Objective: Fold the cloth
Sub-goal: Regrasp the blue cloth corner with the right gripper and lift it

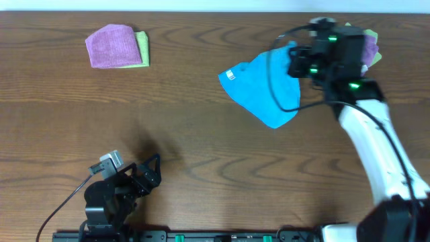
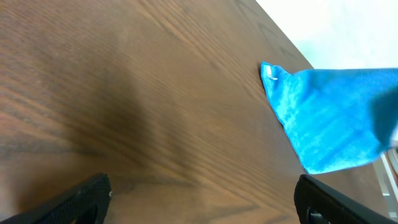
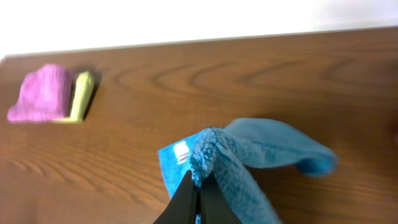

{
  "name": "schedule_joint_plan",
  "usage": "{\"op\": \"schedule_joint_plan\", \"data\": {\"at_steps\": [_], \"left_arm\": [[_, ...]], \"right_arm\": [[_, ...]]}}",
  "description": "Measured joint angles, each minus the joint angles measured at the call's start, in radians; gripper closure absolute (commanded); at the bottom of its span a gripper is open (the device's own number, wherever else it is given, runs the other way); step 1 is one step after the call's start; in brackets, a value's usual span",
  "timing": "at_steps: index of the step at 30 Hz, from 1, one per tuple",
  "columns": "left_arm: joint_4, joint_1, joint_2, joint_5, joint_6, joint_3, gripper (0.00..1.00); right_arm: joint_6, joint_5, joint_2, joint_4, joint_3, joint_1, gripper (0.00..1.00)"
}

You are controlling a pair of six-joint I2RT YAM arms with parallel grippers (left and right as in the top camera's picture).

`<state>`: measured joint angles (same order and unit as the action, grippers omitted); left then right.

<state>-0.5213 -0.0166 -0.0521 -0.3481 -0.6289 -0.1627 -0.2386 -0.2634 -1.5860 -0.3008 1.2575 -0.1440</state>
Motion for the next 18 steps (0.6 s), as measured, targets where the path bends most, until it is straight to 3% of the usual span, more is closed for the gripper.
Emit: {"op": "schedule_joint_plan", "data": {"at_steps": [9, 18], "left_arm": [[0.069, 0.0, -0.012, -0.064, -0.003, 0.001, 0.05], [0.071, 0.0, -0.013, -0.064, -0.003, 0.001, 0.05]], "right_arm": [[-0.037, 0.061, -0.137, 0.208, -0.002, -0.078, 0.99], [-0.072, -0.003, -0.252, 0.238, 0.013, -0.212, 0.99]]}}
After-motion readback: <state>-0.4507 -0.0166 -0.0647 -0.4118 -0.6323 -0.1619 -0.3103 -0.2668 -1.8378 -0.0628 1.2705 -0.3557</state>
